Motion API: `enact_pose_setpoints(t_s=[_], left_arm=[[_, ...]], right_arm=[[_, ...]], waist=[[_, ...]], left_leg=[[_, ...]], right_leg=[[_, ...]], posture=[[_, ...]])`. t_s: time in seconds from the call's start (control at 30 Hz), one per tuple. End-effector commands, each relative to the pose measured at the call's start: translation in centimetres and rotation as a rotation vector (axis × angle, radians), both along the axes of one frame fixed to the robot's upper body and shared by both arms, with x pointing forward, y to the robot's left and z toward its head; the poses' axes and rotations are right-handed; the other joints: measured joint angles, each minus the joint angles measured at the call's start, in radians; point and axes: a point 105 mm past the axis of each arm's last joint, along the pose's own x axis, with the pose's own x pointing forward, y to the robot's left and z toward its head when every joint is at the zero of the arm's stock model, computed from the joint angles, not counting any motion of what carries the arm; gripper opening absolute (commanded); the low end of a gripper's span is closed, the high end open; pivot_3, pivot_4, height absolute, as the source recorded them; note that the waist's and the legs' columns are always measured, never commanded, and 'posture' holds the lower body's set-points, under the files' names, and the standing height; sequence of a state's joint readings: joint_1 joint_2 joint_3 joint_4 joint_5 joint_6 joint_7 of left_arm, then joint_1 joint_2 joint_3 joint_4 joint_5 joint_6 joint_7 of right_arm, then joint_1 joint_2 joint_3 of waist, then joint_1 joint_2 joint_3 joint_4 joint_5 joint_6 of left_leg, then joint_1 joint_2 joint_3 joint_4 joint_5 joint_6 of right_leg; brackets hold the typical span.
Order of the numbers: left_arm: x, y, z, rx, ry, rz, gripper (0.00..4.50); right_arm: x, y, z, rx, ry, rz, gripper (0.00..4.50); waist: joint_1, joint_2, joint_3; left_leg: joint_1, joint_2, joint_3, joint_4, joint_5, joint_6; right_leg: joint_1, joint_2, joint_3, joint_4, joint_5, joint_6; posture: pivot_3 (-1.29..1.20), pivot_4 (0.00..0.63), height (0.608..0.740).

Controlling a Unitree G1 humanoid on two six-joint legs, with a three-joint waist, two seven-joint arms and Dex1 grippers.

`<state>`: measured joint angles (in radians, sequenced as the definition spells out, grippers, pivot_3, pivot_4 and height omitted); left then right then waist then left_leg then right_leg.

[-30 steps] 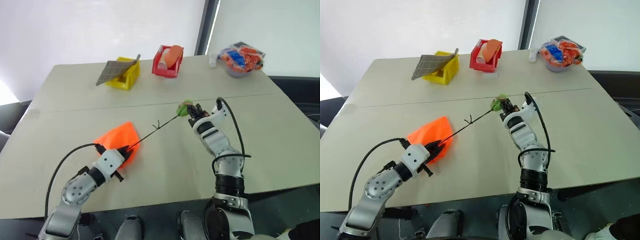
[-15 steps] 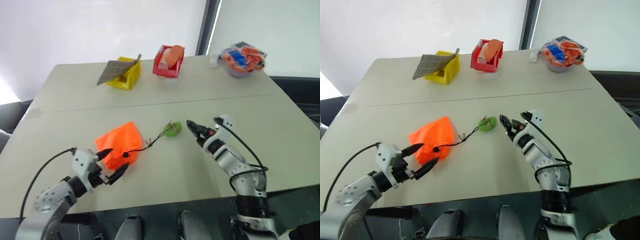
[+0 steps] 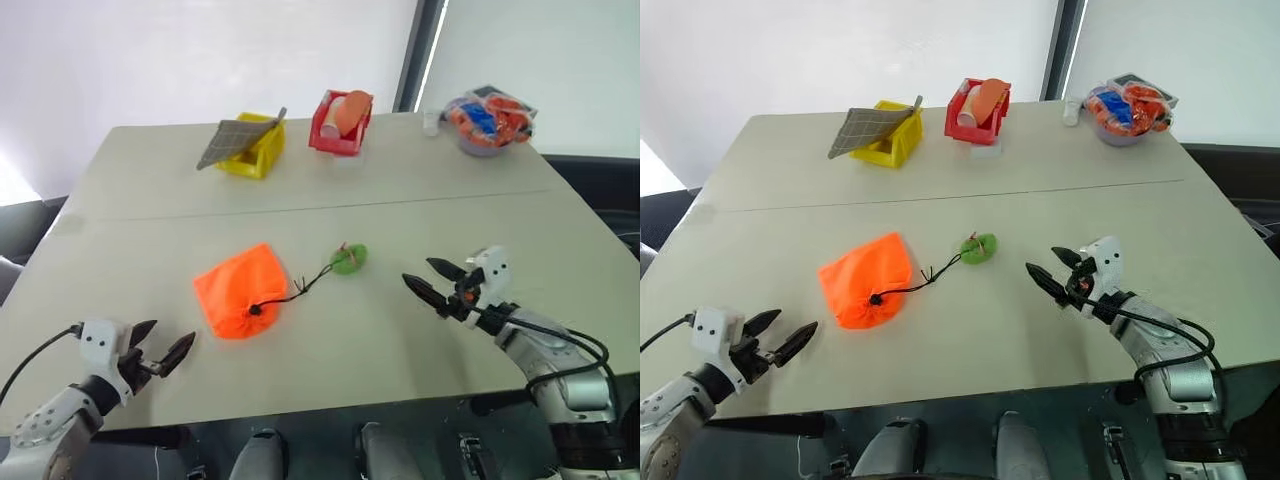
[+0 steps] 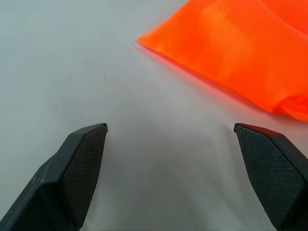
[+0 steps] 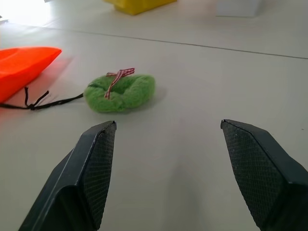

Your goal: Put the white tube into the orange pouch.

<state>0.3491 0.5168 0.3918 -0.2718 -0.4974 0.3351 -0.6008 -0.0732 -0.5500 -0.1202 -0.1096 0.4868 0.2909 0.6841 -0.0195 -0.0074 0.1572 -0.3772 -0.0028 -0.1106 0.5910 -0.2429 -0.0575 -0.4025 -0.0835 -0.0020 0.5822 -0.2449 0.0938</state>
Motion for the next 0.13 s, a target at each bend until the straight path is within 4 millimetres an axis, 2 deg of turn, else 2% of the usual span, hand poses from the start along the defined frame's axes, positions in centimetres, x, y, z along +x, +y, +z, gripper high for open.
enact_pose_setpoints(t_s=[0.03, 0.13], left_arm=[[0.5, 0.15, 0.86, 0.017, -0.039, 0.009, 4.5], [0.81, -0.18, 1.12, 0.006, -0.048, -0.001, 4.5]], right_arm=[[-0.17, -0.26, 0.65, 0.01, -0.051, 0.009, 3.59], [-0.29, -0.44, -0.08, 0.002, -0.049, 0.009, 3.59]], waist=[[0.007, 0.0, 0.0], [0.008, 0.0, 0.0]], left_leg=[[0.0, 0.0, 0.0, 0.0, 0.0, 0.0], [0.0, 0.0, 0.0, 0.0, 0.0, 0.0]], right_leg=[[0.0, 0.0, 0.0, 0.0, 0.0, 0.0], [0.0, 0.0, 0.0, 0.001, 0.0, 0.0]], posture=[[0.0, 0.15, 0.74], [0.0, 0.15, 0.74]])
